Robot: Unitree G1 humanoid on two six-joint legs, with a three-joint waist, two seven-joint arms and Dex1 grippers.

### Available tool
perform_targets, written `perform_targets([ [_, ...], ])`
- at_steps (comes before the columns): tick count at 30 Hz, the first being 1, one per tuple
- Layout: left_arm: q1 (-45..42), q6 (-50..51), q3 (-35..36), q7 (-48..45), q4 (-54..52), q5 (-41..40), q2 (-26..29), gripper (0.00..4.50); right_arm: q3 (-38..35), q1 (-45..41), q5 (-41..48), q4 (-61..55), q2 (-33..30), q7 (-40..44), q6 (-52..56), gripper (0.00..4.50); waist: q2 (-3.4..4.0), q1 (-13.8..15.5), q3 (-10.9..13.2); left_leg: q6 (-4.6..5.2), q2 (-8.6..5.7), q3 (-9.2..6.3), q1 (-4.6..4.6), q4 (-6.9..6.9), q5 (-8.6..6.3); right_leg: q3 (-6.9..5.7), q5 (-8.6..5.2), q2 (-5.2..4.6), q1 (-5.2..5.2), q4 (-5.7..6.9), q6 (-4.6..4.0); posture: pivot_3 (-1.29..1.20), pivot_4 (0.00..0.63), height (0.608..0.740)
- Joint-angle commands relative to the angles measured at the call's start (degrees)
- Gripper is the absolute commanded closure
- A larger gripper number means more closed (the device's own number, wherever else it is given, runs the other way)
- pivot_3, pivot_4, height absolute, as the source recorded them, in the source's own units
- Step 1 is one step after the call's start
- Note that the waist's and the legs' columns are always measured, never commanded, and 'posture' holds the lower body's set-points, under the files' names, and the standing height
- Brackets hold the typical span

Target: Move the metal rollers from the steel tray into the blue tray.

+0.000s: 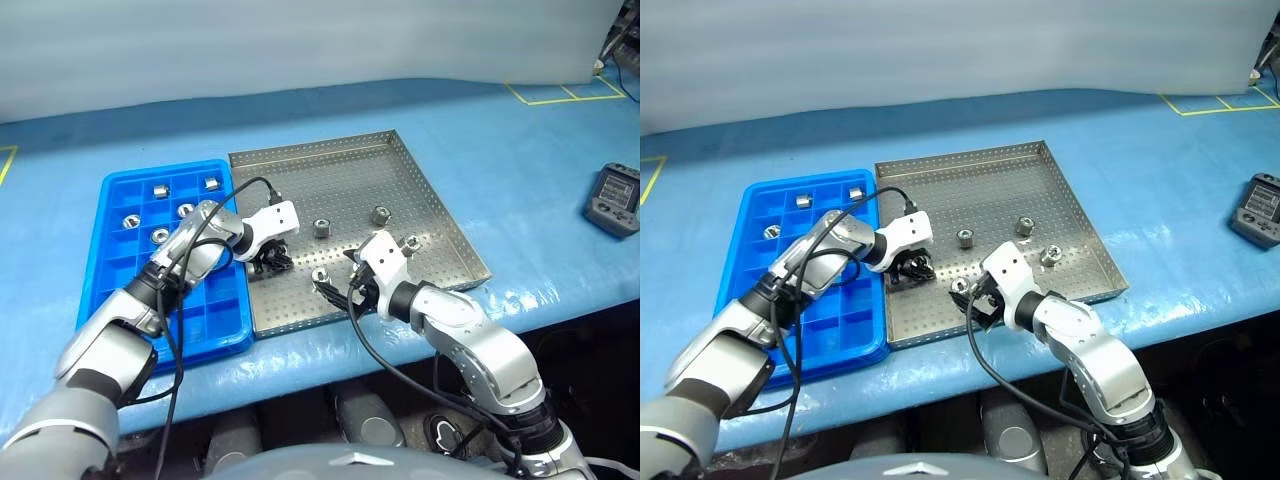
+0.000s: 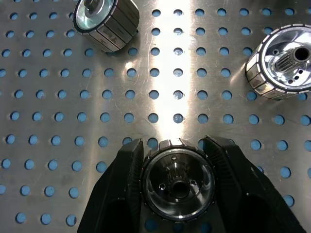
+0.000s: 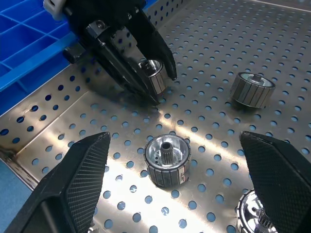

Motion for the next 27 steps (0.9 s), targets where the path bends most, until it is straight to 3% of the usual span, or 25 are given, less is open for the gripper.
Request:
perform_targets([
  [1,2.33,3.05,16.26,10.29,-10.51,-5.87,-3.99,2.81,-0.06,-1.34,0.27,-1.44,0.33,0.63,-1.38,0.00,0.00,0.38,0.00,0.00,-0.01,-0.03,-0.02,0.01,0.00,-0.01,-0.02,0.00,0.00,0.02,0.03,-0.17,0.150,0.740],
  [6,13.78,4.80,31.89,26.81,-26.14,-6.21,-10.00,2.81,1.82,-2.69,0.16,-0.76,0.64,2.07,-2.35,0.00,0.04,0.60,-0.03,0.04,-0.02,-0.01,0.03,0.01,-0.03,0.01,-0.05,-0.03,0.02,0.13,0.04,-0.13,0.150,0.740],
  [11,25.49,0.21,37.31,37.37,-36.58,-2.67,-12.76,2.81,3.72,-4.32,0.40,0.28,1.40,3.58,-2.83,0.00,0.01,1.94,-0.01,0.02,-0.03,-0.17,0.13,0.10,-0.01,-0.08,-0.13,0.02,0.03,0.42,-0.01,-0.08,0.150,0.740],
  [14,30.66,-0.48,42.81,43.76,-39.32,-3.43,-17.10,2.81,4.83,-5.38,0.46,1.19,1.85,4.66,-3.04,0.00,0.00,2.89,0.00,-0.02,-0.05,-0.15,0.18,0.24,0.01,-0.07,-0.10,-0.01,0.13,0.44,0.02,-0.06,0.150,0.740],
  [22,37.03,-3.04,42.14,53.03,-35.44,4.43,-16.52,2.81,6.18,-7.17,0.12,2.73,2.20,6.57,-3.45,0.00,-0.04,5.44,0.00,-0.03,-0.10,-0.13,0.17,0.56,0.01,-0.07,-0.14,-0.04,0.24,0.44,-0.09,-0.04,0.150,0.740],
  [27,37.78,-3.02,42.06,52.82,-28.72,3.86,-16.17,2.81,6.01,-6.80,0.19,2.41,2.39,6.41,-3.22,0.00,-0.05,5.59,0.00,-0.03,-0.10,-0.12,0.17,0.53,0.01,-0.07,-0.14,-0.03,0.22,0.43,-0.09,-0.05,0.150,0.740],
])
